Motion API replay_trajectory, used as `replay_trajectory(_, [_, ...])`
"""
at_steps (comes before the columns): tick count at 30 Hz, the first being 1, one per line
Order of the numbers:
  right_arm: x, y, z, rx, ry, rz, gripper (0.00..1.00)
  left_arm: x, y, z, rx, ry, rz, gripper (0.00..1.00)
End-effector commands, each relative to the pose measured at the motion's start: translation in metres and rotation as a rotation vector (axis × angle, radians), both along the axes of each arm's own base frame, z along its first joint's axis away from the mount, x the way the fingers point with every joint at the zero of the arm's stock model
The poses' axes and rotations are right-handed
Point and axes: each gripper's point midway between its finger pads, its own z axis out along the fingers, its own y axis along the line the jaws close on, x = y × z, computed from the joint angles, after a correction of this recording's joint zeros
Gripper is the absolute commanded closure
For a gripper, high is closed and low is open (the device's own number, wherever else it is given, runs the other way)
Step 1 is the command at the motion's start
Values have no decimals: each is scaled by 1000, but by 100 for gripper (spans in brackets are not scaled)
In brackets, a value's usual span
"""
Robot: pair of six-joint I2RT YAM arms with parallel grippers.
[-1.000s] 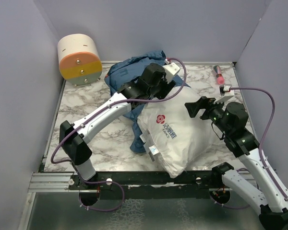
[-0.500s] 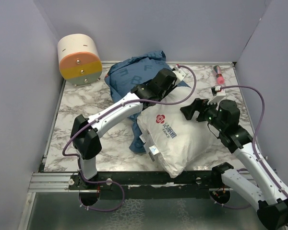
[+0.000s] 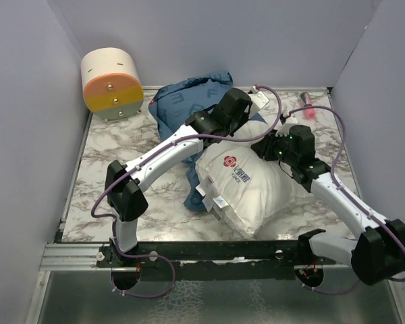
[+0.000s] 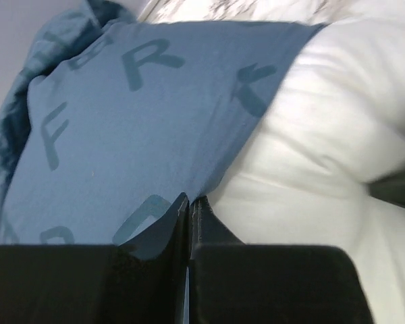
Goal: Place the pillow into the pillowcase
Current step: Stuff the pillow into the pillowcase.
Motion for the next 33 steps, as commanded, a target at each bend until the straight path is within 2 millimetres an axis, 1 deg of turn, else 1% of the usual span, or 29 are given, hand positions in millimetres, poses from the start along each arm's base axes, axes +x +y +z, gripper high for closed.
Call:
replay_trajectory(1, [10, 33, -20, 64, 49, 140, 91, -50, -46, 46, -255, 118, -238, 100])
replay_trajectory(2, [14, 39, -14, 91, 23, 158, 97, -56, -50, 44, -275, 148, -265, 100])
replay_trajectory(3, [18, 44, -7, 121, -4, 172, 99, -61, -54, 43, -292, 174, -289, 100])
replay_trajectory(6, [34, 59, 27, 203, -98, 208, 99, -72, -62, 33, -317, 241, -329, 100])
replay_trajectory(8, [46, 64, 54, 238, -166, 210, 99, -78, -68, 32, -348, 276, -352, 100])
replay_trajectory(10, [54, 64, 85, 268, -253, 195, 99, -86, -75, 39, -400, 304, -386, 100])
replay_trajectory(12, [57, 61, 116, 292, -352, 179, 99, -93, -79, 50, -458, 316, -415, 100])
replay_trajectory(13, [56, 59, 125, 300, -384, 174, 99, -95, -80, 56, -493, 326, -423, 100])
replay_trajectory(14, [54, 58, 129, 302, -402, 174, 99, -97, -80, 60, -523, 335, -436, 100])
replay_trajectory(15, [53, 58, 127, 295, -402, 176, 99, -98, -79, 62, -551, 346, -446, 100])
replay_trajectory(16, [52, 58, 117, 283, -379, 181, 99, -99, -77, 57, -572, 370, -448, 100])
replay_trajectory(17, [52, 59, 102, 268, -342, 184, 99, -100, -74, 49, -588, 394, -446, 100])
replay_trajectory(18, [50, 59, 83, 248, -308, 190, 99, -100, -72, 42, -607, 411, -443, 100])
replay_trajectory(19, [48, 58, 60, 226, -267, 194, 99, -99, -67, 26, -613, 442, -423, 100])
replay_trajectory(20, [44, 56, 40, 205, -234, 193, 99, -101, -62, 18, -632, 456, -409, 100])
replay_trajectory(21, [39, 54, 21, 183, -204, 196, 99, -102, -58, 10, -659, 476, -399, 100])
replay_trajectory(22, [32, 53, 7, 171, -183, 208, 99, -107, -54, -2, -680, 508, -392, 100])
replay_trajectory(23, [23, 55, -4, 167, -166, 244, 99, -110, -53, -9, -713, 519, -390, 100])
replay_trajectory(25, [2, 62, -16, 179, -143, 335, 96, -120, -49, -27, -745, 566, -380, 100])
replay_trajectory(26, [-10, 67, -18, 192, -132, 390, 95, -125, -47, -32, -762, 583, -375, 100])
replay_trajectory(27, [-21, 70, -12, 205, -140, 439, 93, -129, -45, -37, -773, 598, -369, 100])
replay_trajectory(29, [-41, 71, 2, 220, -153, 501, 81, -134, -41, -38, -799, 602, -358, 100])
replay_trajectory(31, [-58, 68, 28, 207, -204, 541, 67, -137, -33, -37, -817, 584, -338, 100])
replay_trajectory(32, [-67, 65, 42, 194, -229, 551, 59, -139, -27, -37, -824, 570, -323, 100])
replay_trajectory(33, [-74, 61, 58, 178, -266, 556, 48, -140, -23, -36, -831, 554, -312, 100])
